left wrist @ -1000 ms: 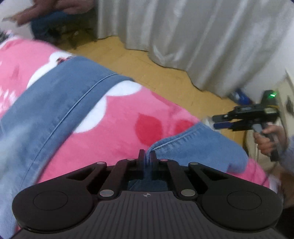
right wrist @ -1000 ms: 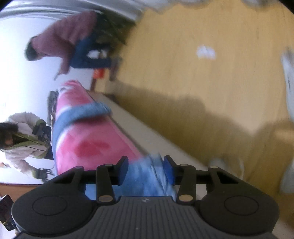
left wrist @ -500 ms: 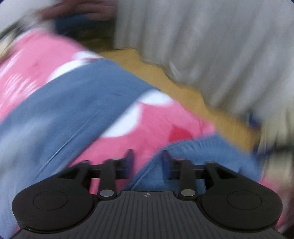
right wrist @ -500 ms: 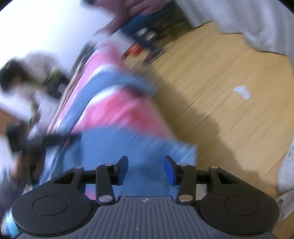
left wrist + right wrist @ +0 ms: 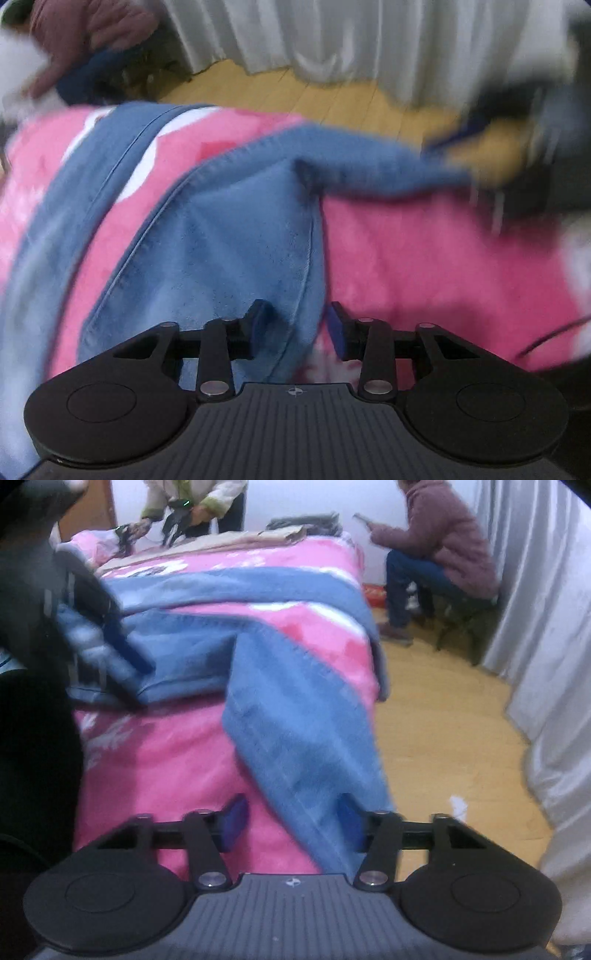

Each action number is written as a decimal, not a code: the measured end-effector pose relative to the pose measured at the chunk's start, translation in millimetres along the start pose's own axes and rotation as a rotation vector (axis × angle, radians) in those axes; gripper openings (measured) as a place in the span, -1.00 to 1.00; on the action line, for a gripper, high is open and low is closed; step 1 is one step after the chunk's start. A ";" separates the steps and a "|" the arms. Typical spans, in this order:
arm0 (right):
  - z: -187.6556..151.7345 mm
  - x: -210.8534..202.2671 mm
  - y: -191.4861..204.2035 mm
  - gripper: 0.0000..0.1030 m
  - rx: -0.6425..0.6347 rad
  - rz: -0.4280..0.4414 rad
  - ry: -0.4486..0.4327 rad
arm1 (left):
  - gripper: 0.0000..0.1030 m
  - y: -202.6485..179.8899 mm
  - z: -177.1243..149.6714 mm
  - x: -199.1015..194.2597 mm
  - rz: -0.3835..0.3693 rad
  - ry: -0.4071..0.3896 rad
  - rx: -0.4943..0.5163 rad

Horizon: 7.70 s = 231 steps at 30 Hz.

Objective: Fold clothes

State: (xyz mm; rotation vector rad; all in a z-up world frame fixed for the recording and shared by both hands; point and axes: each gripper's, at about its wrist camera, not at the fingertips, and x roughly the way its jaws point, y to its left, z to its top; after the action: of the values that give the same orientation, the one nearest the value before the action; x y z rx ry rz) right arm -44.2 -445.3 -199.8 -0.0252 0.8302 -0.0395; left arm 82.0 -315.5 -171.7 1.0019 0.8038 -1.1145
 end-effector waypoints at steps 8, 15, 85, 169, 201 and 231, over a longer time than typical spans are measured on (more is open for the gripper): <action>-1.9 -43.1 -10.0 -0.85 -0.051 -0.235 -0.132 | -0.88 -17.6 -11.4 -45.7 0.098 -0.051 -0.045; -20.9 11.3 -20.9 -0.73 -0.236 -0.217 0.083 | -0.09 0.9 -7.0 -7.2 -0.241 0.102 -0.218; 235.6 187.3 123.1 -0.74 0.326 0.621 -0.079 | -0.91 133.7 -312.9 -55.0 0.247 -0.373 -0.948; 68.1 95.8 73.7 -0.33 0.172 0.021 -0.133 | -0.92 216.6 -366.3 -54.0 0.583 -0.216 -1.235; 50.6 88.9 58.5 -0.33 0.210 0.092 -0.195 | -0.68 239.7 -313.7 -116.6 0.420 -0.175 -1.164; 40.0 89.4 49.1 -0.33 0.292 0.145 -0.251 | -0.45 107.9 -416.7 -74.6 0.647 -0.309 -1.135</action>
State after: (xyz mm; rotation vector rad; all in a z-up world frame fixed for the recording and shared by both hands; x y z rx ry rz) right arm 46.9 -400.0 -240.6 0.2997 0.5671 -0.0204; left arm 152.8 112.0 -227.1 0.0726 0.6305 -0.1316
